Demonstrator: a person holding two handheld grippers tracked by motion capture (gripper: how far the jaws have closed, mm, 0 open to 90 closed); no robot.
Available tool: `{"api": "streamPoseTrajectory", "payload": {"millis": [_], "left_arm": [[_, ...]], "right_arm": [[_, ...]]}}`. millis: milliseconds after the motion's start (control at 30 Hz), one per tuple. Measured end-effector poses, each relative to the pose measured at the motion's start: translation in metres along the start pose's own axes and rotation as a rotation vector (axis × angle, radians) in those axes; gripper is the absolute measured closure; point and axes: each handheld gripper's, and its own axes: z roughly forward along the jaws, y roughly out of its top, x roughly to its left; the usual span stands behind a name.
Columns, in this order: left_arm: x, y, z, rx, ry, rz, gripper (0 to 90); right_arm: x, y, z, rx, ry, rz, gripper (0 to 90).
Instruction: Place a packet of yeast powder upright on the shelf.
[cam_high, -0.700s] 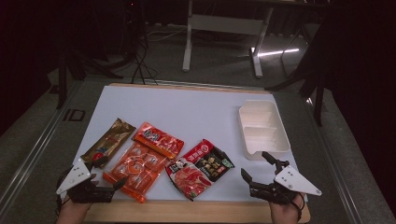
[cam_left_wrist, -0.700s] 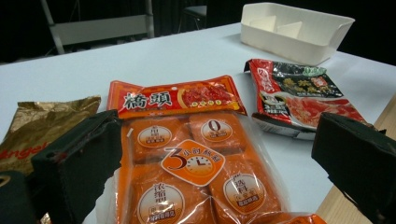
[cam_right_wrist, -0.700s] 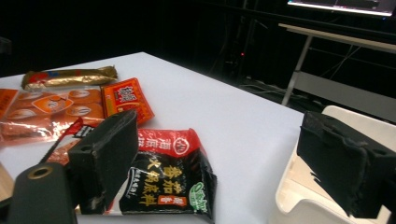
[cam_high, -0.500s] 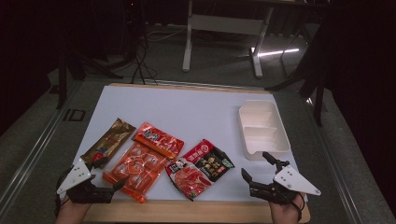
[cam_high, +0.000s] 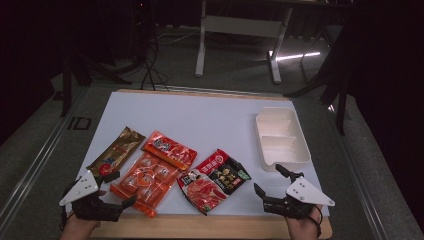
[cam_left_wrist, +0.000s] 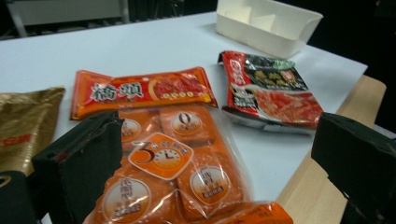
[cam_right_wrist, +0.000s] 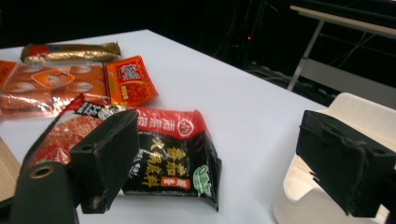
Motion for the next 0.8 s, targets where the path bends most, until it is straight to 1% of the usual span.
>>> {"api": "streamPoseTrajectory", "payload": {"millis": [33,67,100,200,233,267,300,333,400,467,567,667,700,733,767,800], "left_arm": [[0.001,0.002,-0.001,0.004,0.013,0.008,2.4],[0.002,0.004,-0.002,-0.006,0.015,0.004,2.5],[0.003,0.006,-0.004,-0.017,0.003,0.001,2.5],[0.006,0.012,-0.008,-0.038,-0.002,0.002,2.5],[0.007,0.014,-0.009,-0.036,-0.004,0.007,2.5],[0.007,0.016,-0.01,-0.033,0.002,0.019,2.5],[0.008,0.019,-0.011,-0.027,0.005,0.029,2.5],[0.008,0.021,-0.012,-0.027,0.009,0.035,2.6],[0.01,0.026,-0.013,-0.028,0.013,0.038,2.7],[0.013,0.03,-0.012,-0.018,0.017,0.046,2.6],[0.02,0.035,-0.008,0.001,0.025,0.041,2.7],[0.027,0.04,-0.006,0.007,0.036,0.012,2.7],[0.028,0.042,-0.005,0.012,0.045,0.013,3.4],[0.03,0.044,-0.004,0.02,0.046,0.014,3.5],[0.031,0.046,-0.003,0.021,0.048,0.015,3.5],[0.032,0.049,-0.002,0.027,0.051,0.017,3.5]], "right_arm": [[0.0,0.001,-0.001,-0.008,0.001,-0.003,12.8],[0.001,0.002,-0.001,-0.014,0.004,-0.009,12.7],[0.001,0.002,-0.002,-0.021,0.005,-0.016,12.7],[0.002,0.005,-0.002,-0.026,0.002,-0.025,12.4],[0.003,0.005,-0.002,-0.019,-0.004,-0.023,11.9],[0.003,0.006,-0.002,-0.016,0.0,-0.016,11.9],[0.003,0.006,-0.002,-0.011,0.014,0.002,11.9],[0.004,0.007,-0.002,-0.007,0.016,0.013,12.1],[0.006,0.007,-0.002,0.002,0.02,0.017,12.0],[0.007,0.008,-0.003,0.002,0.027,0.028,12.0],[0.007,0.01,-0.004,-0.013,0.044,0.042,11.1],[0.007,0.011,-0.004,-0.018,0.048,0.051,10.7],[0.008,0.011,-0.004,-0.019,0.04,0.046,10.4],[0.008,0.012,-0.004,-0.026,0.034,0.043,10.4],[0.009,0.012,-0.004,-0.025,0.041,0.042,10.3],[0.009,0.012,-0.004,-0.022,0.037,0.039,10.3]]}}
